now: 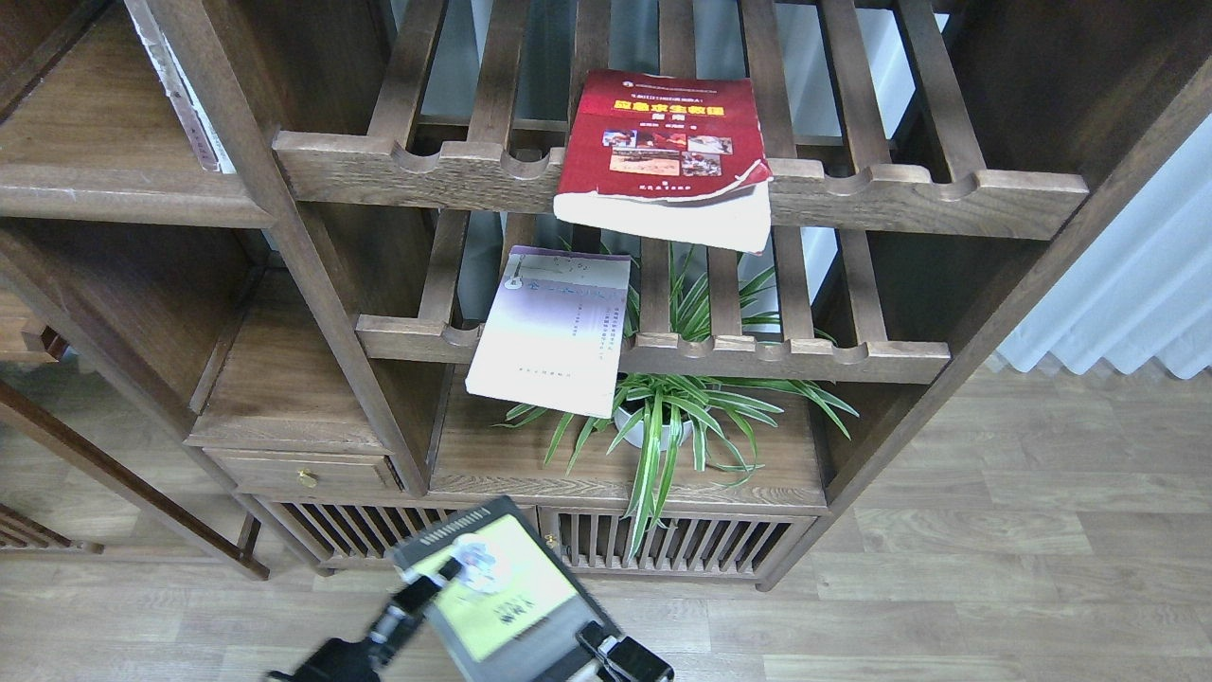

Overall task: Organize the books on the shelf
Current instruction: 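Carry the book with the left gripper onto the side shelf section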

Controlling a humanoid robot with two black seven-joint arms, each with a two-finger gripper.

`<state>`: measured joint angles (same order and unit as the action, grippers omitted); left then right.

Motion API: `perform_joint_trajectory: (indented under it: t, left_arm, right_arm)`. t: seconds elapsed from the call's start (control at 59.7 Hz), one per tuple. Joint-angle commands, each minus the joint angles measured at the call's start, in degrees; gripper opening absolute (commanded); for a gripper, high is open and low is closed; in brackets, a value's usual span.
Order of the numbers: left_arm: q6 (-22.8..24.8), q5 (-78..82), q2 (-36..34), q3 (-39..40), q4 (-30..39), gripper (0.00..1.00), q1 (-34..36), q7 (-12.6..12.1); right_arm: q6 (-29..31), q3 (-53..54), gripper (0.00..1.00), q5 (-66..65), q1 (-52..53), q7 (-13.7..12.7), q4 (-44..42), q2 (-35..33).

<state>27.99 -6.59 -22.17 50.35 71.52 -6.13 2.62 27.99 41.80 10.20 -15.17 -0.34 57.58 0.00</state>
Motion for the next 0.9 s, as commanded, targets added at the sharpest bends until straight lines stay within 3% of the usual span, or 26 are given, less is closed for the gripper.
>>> perform_joint_trajectory:
  t: [0.0, 0.184, 0.301, 0.335, 0.352, 0.552, 0.653, 0.753, 0.887]
  left_arm:
    - [0.0, 0.0, -5.6, 6.4, 5.5, 0.06, -2.7, -0.3]
    - [0.0, -0.1, -15.0, 20.9, 13.8, 0.06, -7.8, -0.7]
    - [0.0, -0.1, -19.0, 29.7, 15.1, 0.06, -9.0, -0.8]
    - [0.0, -0.2, -19.9, 32.9, 15.2, 0.06, -9.1, -0.7]
    - [0.0, -0.3, -21.4, 39.4, 15.3, 0.06, -9.0, -0.7]
    - [0.0, -0.9, -27.1, 49.0, 15.2, 0.06, -8.4, -0.9]
    - [0.0, -0.4, -29.2, 52.5, 14.5, 0.06, -4.3, -1.4]
    - [0.0, 0.8, -30.9, 52.8, 12.9, 0.06, 2.9, -4.2]
    - [0.0, 10.7, -29.3, 52.1, 9.2, 0.06, 16.5, -10.9]
  right_arm:
    - [0.0, -0.1, 1.0, -0.1, 0.3, 0.0, -0.1, 0.0]
    - [0.0, -0.1, 1.0, -0.1, 0.4, -0.1, -1.7, 0.0]
    - [0.0, -0.1, 1.0, -0.1, 0.4, -0.1, -2.3, 0.0]
    - [0.0, -0.1, 1.0, -0.1, 0.4, -0.1, -2.7, 0.0]
    - [0.0, -0.1, 1.0, -0.1, 0.4, -0.1, -3.1, 0.0]
    - [0.0, -0.1, 1.0, -0.1, 0.3, -0.2, -3.7, 0.0]
    - [0.0, -0.1, 1.0, -0.1, 0.4, -0.2, -3.7, 0.0]
    - [0.0, -0.1, 1.0, -0.1, 0.3, -0.2, -3.7, 0.0]
    - [0.0, -0.1, 1.0, -0.1, 0.3, -0.1, -3.7, 0.0]
